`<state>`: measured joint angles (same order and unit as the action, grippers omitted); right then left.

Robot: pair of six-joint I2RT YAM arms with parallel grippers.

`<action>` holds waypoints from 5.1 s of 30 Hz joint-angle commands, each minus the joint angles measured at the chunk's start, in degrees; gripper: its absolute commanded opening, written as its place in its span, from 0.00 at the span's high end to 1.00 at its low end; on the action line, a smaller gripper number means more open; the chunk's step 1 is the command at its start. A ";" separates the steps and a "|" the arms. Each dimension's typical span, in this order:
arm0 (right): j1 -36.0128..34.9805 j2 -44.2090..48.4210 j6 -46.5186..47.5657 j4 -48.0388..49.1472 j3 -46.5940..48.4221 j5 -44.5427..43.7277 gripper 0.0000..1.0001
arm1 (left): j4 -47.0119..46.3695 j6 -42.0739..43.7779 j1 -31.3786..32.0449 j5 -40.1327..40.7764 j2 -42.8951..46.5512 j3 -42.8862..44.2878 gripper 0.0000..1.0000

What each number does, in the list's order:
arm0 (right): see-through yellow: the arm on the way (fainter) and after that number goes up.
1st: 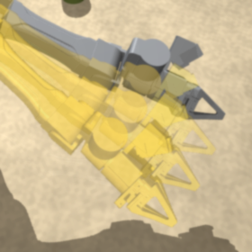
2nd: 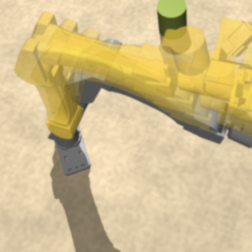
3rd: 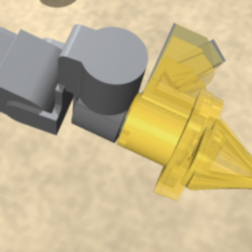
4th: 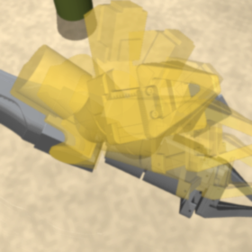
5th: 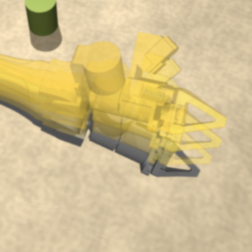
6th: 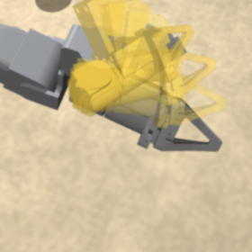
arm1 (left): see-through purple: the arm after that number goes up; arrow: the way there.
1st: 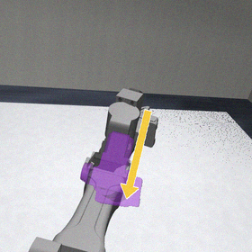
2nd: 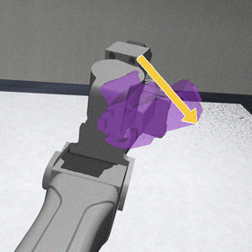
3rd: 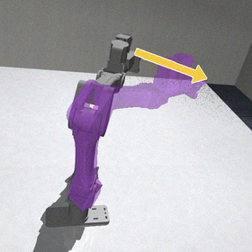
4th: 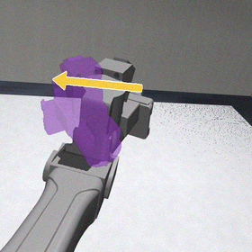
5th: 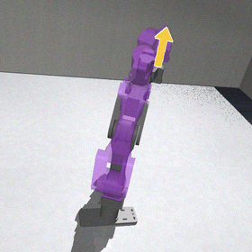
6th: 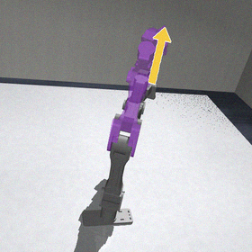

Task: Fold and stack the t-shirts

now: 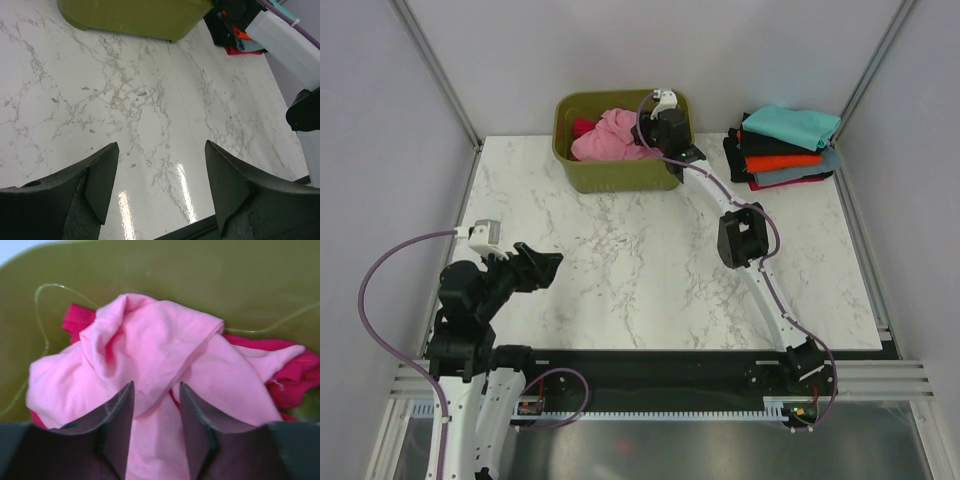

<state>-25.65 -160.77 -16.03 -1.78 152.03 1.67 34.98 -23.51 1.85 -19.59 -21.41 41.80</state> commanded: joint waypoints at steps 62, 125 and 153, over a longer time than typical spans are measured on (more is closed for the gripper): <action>-5.28 23.21 10.74 -22.93 -16.68 -12.57 0.99 | -2.81 2.15 -1.76 -2.91 0.84 -0.23 0.21; -8.80 118.76 -5.59 -31.53 -93.57 -4.49 1.00 | 9.93 2.07 -23.02 26.46 -92.76 69.55 0.40; -5.46 87.47 -4.18 -22.76 -92.69 -11.88 0.02 | 9.32 5.76 8.05 24.00 -47.50 38.11 0.14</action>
<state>-30.96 -76.20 -18.70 -30.20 62.00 -9.58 43.66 -18.57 3.51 5.21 -69.78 86.83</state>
